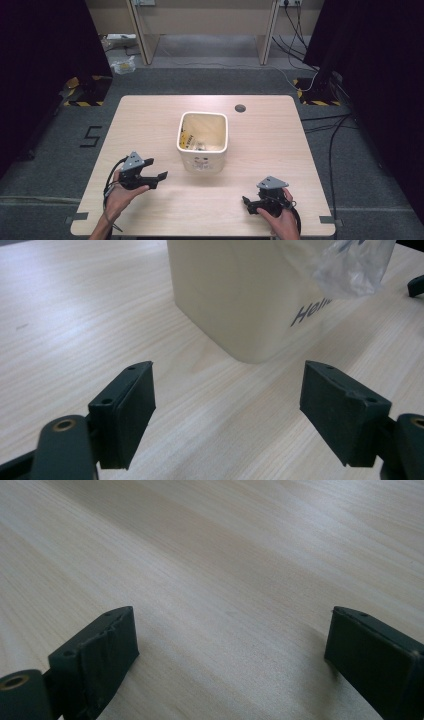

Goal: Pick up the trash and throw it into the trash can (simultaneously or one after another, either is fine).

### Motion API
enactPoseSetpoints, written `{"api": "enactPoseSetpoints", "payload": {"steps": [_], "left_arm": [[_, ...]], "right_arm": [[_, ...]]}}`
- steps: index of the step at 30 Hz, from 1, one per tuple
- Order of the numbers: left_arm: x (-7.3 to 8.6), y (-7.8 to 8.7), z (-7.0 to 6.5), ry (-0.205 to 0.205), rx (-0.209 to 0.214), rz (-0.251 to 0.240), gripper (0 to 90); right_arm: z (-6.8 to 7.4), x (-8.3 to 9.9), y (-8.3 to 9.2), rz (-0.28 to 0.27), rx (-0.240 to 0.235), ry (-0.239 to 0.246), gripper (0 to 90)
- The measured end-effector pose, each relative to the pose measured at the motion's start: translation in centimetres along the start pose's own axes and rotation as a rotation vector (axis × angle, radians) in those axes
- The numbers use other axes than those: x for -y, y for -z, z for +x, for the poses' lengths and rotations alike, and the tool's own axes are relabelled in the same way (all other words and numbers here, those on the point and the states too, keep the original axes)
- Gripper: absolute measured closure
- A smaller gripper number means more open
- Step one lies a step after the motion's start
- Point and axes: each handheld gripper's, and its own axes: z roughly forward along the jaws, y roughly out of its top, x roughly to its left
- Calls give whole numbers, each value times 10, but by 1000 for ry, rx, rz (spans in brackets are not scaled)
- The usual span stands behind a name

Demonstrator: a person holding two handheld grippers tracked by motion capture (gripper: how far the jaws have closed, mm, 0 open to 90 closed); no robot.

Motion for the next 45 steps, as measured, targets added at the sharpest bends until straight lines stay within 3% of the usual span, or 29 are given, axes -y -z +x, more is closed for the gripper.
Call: {"api": "enactPoseSetpoints", "payload": {"steps": [18,29,33,45], "left_arm": [[24,-13,-4,-17,7,89,213],[34,-8,-5,-20,2,113,211],[36,-7,-7,-38,-16,123,211],[43,-5,-9,-32,-8,138,211]], "right_arm": [[0,0,0,0,0,0,69],[0,0,0,2,0,1,69],[0,0,0,0,0,1,69],[0,0,0,2,0,0,69]]}}
